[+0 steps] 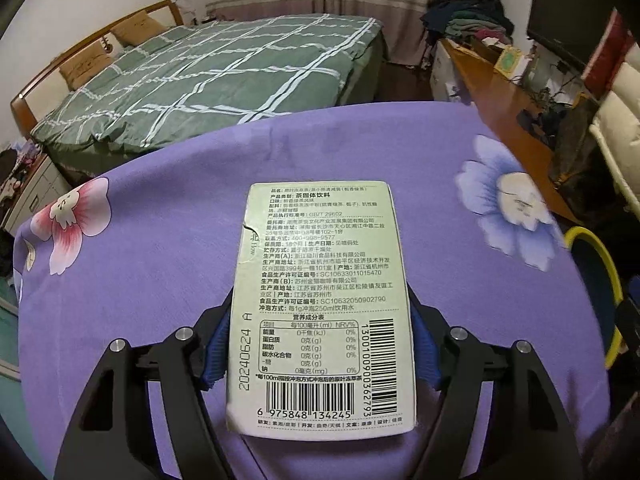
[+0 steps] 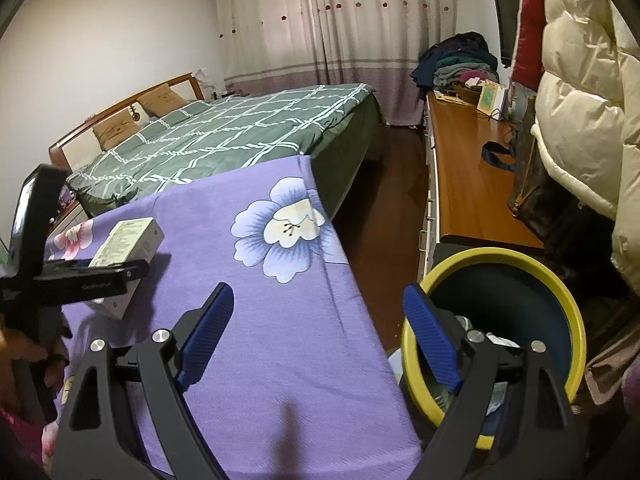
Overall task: Collect trash
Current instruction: 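Carry the box over the bin and open the left gripper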
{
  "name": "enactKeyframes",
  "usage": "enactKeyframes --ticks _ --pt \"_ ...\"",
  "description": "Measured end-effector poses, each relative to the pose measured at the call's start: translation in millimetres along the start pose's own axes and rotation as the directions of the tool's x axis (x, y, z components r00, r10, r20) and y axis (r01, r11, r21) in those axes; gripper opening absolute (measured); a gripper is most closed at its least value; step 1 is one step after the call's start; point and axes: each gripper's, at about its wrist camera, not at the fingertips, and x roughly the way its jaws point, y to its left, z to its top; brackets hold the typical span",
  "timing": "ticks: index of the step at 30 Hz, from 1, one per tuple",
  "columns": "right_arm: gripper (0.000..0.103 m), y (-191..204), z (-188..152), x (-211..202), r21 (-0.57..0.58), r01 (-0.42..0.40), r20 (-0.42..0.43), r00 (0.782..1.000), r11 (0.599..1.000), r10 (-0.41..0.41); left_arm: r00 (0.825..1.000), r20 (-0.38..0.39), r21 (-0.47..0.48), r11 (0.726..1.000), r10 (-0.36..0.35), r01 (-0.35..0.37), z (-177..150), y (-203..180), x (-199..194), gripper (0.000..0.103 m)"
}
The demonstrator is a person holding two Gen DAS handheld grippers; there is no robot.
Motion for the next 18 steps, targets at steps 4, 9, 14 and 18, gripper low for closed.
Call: enactKeyframes --ticks 4,9,14,18 --pt "0.082 -18 -2 -26 -0.002 -0.001 0.021 1.0 1.0 0.001 0.999 0.032 0.069 0.997 -0.023 0.021 -8 -30 -30 0.072" --pt "0.082 -51 -13 -68 -0.046 0.03 0.038 0.999 0.998 -0.028 0.991 0.058 0.144 0.983 -0.119 0.11 -14 -85 -62 0.072" --pt "0.082 -99 -32 -101 -0.011 0.072 0.029 0.997 0.997 -0.072 0.97 0.053 0.243 0.945 -0.236 0.217 -18 -161 -81 0.072" --pt "0.082 -132 -49 -115 0.027 0.106 0.013 0.994 0.994 -0.107 0.956 0.018 0.311 0.91 -0.294 0.274 -21 -224 -82 0.072"
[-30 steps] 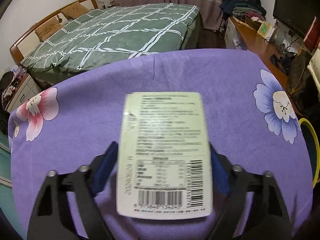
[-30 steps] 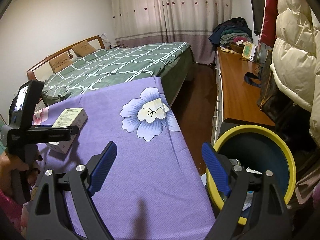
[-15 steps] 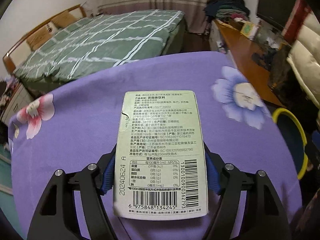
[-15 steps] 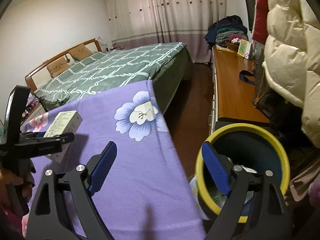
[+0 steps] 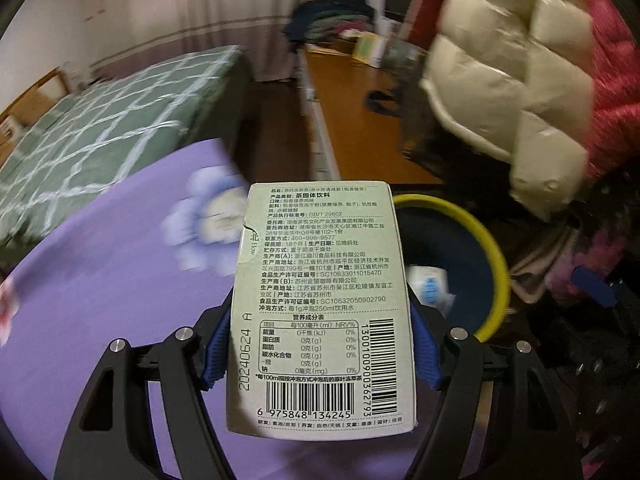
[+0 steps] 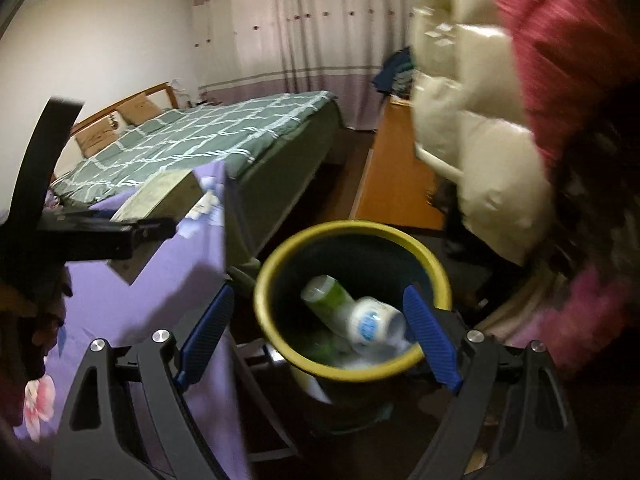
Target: Collect trash
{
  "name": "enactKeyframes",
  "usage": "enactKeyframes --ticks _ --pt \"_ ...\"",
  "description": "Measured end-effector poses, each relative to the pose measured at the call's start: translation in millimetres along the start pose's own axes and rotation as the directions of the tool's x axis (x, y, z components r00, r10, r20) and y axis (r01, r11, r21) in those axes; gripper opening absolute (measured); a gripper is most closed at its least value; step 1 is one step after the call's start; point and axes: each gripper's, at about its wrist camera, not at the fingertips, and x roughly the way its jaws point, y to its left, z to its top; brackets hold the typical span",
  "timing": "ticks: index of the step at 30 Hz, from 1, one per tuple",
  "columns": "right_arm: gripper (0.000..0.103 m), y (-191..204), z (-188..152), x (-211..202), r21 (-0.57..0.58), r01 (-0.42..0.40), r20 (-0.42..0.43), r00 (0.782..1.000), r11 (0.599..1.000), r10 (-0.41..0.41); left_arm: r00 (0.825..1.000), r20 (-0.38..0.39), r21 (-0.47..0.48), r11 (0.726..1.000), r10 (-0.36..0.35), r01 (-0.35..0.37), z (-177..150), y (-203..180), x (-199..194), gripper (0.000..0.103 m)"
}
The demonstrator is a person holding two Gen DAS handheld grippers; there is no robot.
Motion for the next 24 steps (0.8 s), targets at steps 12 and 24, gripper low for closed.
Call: enactKeyframes --ticks 12,24 --pt "0.082 -69 -23 -5 0.118 0.036 -0.033 0.999 0.992 -0.032 0.989 -0.119 0.071 0.993 -0.089 0.098 37 -106 87 0.072" --pt "0.082 -75 -25 0 0.141 0.009 -0.036 0.999 0.99 -0.004 0.999 -0.028 0.042 0.999 -0.018 0.019 28 -101 67 0.095"
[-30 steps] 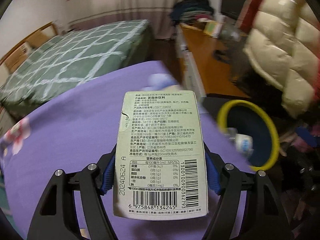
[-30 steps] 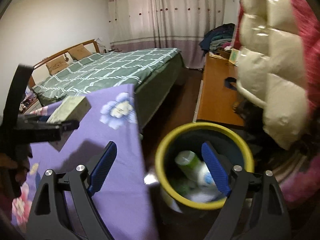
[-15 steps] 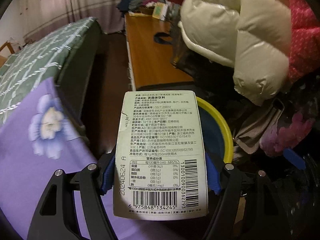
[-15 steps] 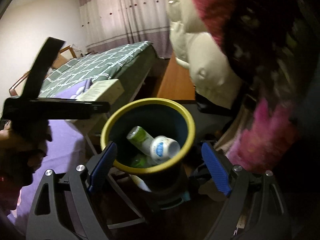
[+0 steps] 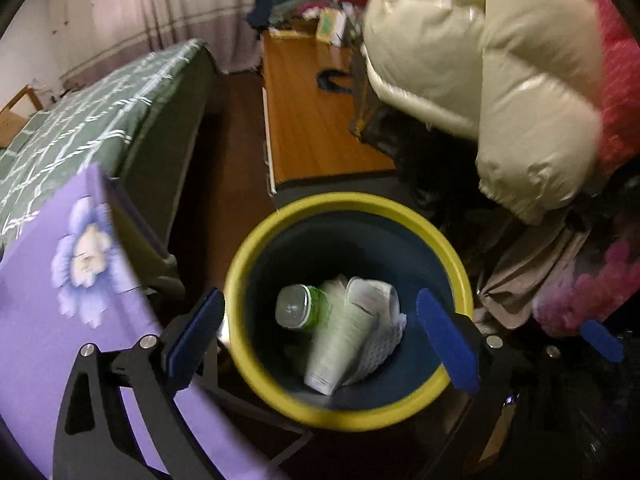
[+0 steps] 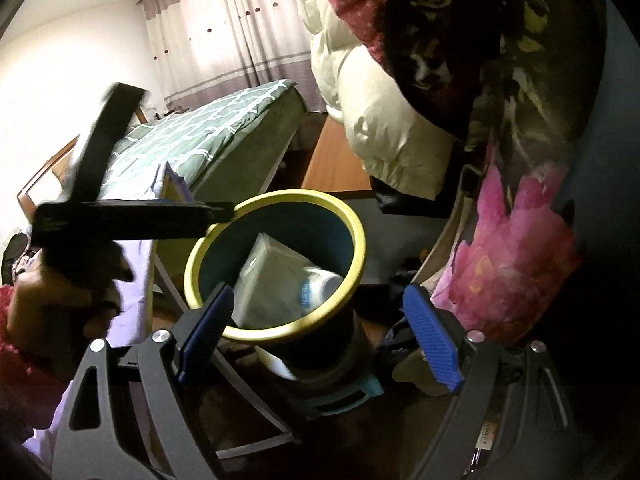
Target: Collect trash
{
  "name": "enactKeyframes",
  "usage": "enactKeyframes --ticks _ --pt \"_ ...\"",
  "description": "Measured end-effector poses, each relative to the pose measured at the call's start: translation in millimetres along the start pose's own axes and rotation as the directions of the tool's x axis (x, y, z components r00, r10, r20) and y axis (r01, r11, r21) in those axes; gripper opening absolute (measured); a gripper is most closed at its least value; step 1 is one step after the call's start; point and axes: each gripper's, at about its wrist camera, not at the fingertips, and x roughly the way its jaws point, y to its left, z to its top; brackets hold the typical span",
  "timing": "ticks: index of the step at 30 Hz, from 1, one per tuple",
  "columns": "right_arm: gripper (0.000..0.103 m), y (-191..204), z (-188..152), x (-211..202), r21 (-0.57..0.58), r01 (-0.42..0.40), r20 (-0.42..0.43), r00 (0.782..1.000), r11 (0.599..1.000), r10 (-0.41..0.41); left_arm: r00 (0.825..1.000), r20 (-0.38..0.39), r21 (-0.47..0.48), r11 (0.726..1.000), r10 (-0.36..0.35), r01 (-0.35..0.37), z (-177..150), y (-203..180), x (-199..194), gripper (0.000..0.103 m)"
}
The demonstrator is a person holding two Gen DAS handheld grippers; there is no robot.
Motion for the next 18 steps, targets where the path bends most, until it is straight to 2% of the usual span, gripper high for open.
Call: enactKeyframes --ticks 2,5,7,9,11,14,18 --pt "0.082 6 0 -2 -0.007 -0.011 0.003 1.0 1.0 0.011 0.999 0.053 -0.02 1.0 0.01 -0.009 -10 14 -30 0.096" --pt "0.082 14 -1 -6 -0.023 -0.034 0.006 0.999 0.999 0.034 0.986 0.154 -0.054 0.997 0.059 -0.051 -34 36 -86 0.098" --pt "0.082 25 -2 -10 -0.047 -0.047 0.007 0.999 0.998 0.048 0.974 0.205 -0.091 0.993 0.096 -0.079 -50 51 -120 0.098" --pt "0.082 36 -2 -15 -0.067 -0.068 0.013 0.998 0.995 0.069 0.954 0.257 -0.153 0.981 0.154 -0.117 -75 70 -158 0.098" --pt "0.082 48 -4 -22 -0.088 -0.084 0.022 0.996 0.993 0.086 0.93 0.289 -0.225 0.96 0.229 -0.166 -97 89 -189 0.098" --pt "0.083 61 -4 -31 -0.115 -0.095 0.033 0.994 0.989 0.1 0.882 0.326 -0.363 0.907 0.339 -0.214 -141 123 -240 0.098" --pt "0.084 81 -8 -48 -0.154 -0.108 0.062 0.991 0.982 0.118 0.851 0.329 -0.46 0.856 0.41 -0.235 -193 147 -288 0.098"
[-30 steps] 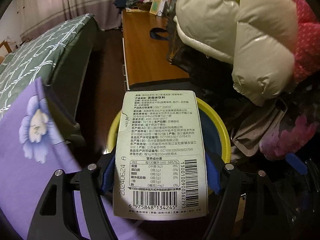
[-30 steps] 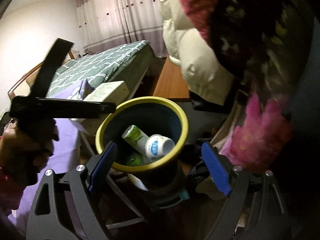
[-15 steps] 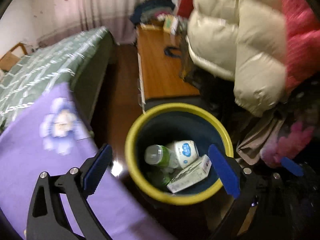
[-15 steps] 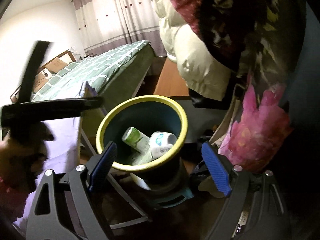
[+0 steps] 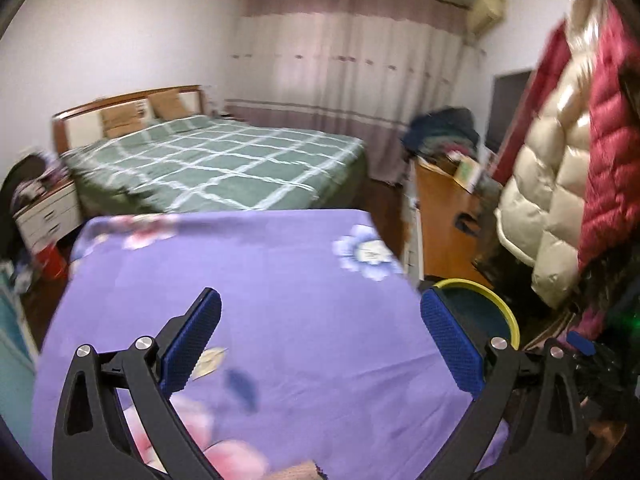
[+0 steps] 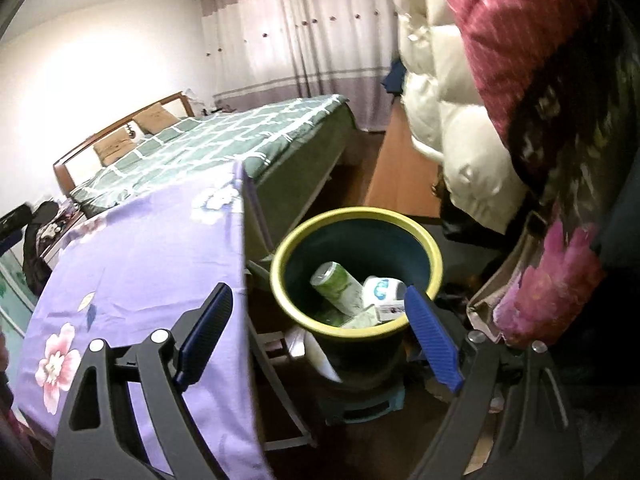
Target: Collect trash
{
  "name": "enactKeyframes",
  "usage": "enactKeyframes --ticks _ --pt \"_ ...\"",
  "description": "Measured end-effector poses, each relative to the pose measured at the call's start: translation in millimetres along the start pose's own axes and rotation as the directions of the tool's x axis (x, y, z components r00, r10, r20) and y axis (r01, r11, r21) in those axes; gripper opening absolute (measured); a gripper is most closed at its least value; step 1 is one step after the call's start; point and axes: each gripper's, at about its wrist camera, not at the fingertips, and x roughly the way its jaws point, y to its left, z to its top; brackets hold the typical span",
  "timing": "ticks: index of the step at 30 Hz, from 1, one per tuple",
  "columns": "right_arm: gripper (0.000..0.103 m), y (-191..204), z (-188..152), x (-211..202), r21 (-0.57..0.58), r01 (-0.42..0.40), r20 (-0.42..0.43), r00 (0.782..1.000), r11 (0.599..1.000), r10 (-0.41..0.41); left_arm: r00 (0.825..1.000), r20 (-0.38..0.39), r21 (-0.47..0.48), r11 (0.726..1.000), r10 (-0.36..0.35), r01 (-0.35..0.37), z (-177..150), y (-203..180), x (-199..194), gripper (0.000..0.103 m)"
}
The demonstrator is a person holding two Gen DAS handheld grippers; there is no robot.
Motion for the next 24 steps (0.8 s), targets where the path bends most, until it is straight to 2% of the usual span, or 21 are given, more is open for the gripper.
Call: enactKeyframes --ticks 5,13,24 --pt "0.085 23 -2 -16 -0.037 -0.013 0.028 0.999 0.999 0.014 0.995 0.028 -0.023 0.995 0.1 -0.1 -28 45 -52 0.098" --pt "0.087 44 -11 -33 -0.082 -0.029 0.048 0.998 0.996 0.033 0.986 0.026 -0.045 0.986 0.162 -0.161 -72 73 -94 0.098" --pt "0.087 54 -12 -39 -0.094 -0.039 0.057 0.997 0.995 0.045 0.981 0.061 -0.068 0.981 0.187 -0.183 -75 73 -111 0.098"
